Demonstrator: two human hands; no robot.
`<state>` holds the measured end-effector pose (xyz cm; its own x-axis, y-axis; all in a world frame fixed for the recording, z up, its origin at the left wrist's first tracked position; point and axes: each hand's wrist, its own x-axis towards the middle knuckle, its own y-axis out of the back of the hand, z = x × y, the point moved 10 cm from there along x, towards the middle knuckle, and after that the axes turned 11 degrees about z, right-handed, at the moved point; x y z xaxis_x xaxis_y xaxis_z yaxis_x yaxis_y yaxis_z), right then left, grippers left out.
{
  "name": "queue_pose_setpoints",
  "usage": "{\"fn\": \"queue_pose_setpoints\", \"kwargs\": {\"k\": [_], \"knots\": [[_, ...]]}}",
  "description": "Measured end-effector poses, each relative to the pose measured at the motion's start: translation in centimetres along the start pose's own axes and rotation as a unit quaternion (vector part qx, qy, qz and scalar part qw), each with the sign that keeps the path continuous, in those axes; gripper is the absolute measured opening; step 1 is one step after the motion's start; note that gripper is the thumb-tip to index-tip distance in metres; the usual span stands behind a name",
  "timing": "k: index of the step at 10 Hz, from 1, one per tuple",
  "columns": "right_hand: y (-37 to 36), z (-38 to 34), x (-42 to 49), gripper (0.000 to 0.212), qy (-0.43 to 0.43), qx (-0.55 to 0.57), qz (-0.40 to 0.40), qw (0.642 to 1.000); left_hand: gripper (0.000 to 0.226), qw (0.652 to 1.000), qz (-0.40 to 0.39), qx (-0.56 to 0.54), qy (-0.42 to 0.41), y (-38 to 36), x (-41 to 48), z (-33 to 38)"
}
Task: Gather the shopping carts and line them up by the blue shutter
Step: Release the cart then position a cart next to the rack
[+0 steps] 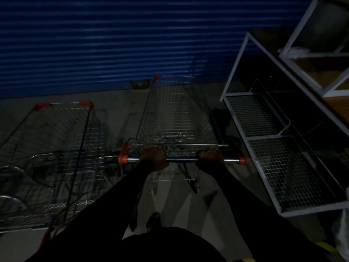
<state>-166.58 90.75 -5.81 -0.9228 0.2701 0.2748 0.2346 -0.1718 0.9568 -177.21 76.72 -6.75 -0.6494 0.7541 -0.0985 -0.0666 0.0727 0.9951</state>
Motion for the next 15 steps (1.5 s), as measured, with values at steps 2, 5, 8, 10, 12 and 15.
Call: {"fn": "queue_pose_setpoints", "kwargs": {"k": [2,5,8,10,12,15], "knots": [[-0.7,0.1,2.1,0.03,0.028,0.0,0.009,1.0,0.036,0.997,-0.064,0.011,0.036,-0.9,1.9,-1.3],[-0.1,0.5,0.6,0.034,0.012,0.019,0.021,1.0,0.038,1.0,0.008,-0.015,0.019,-0.4,0.2,-0.3],[2.5,0.4,-7.2,0.024,0.042,-0.004,0.079,0.996,0.037,1.0,0.02,0.005,0.005,-1.2,-6.3,4.0],[4.8,-0.1,-11.8,0.015,0.058,-0.023,0.135,0.989,0.039,1.0,0.022,0.001,0.021,-1.7,-11.2,6.2],[4.5,-1.3,-16.4,0.015,0.054,0.018,0.1,0.993,0.04,0.999,0.03,0.009,0.029,-2.1,-16.5,7.3],[5.6,-2.8,-22.1,0.016,0.036,-0.006,0.049,0.998,0.036,0.999,0.011,-0.023,0.036,-3.5,-22.3,8.6]]}}
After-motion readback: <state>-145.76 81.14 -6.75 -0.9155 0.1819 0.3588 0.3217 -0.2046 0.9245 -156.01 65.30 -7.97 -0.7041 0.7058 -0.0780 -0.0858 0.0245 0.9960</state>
